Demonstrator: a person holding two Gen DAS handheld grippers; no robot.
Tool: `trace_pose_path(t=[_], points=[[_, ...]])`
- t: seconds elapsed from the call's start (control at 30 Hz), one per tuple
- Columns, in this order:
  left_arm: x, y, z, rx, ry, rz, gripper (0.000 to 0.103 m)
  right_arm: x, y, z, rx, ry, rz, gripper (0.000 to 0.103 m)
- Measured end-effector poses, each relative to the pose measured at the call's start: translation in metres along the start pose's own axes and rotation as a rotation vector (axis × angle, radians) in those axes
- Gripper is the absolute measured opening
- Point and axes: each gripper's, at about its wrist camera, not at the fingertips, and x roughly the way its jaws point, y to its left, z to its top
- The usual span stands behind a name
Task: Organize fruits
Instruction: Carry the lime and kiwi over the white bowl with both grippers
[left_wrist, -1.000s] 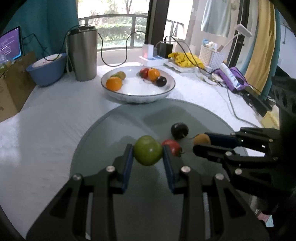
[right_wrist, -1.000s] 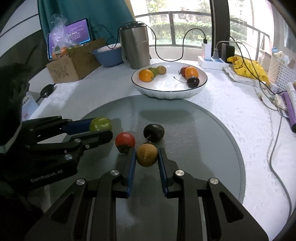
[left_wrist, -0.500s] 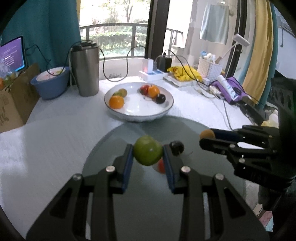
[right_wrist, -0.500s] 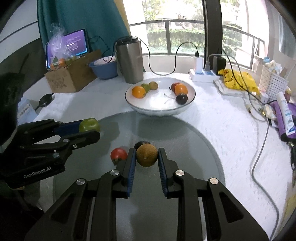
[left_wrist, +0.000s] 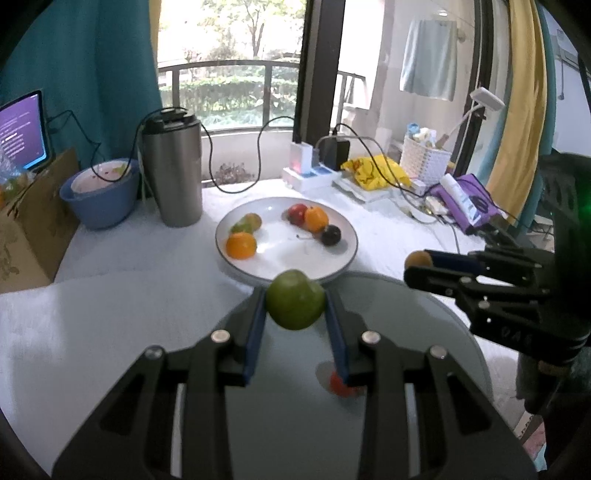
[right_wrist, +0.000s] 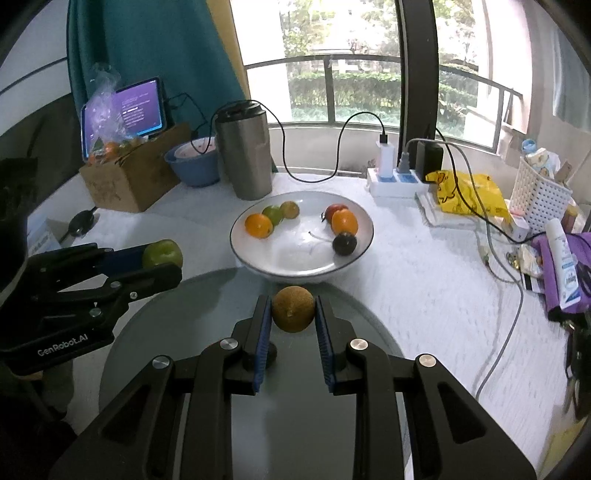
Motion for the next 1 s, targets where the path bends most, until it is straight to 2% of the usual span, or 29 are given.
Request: trace_pose_path(t=[0.4, 1.0], points=[[0.034, 0.014, 0.018, 0.020, 0.018, 0.001, 0.033, 0.027, -0.014, 0.020, -0.004, 0.013, -0.006, 0.026], [0.093, 0.033, 0.033, -0.029, 0.075, 0.000, 0.033, 0.077, -0.038, 0.042, 0.007, 0.037, 0.029, 0.026]])
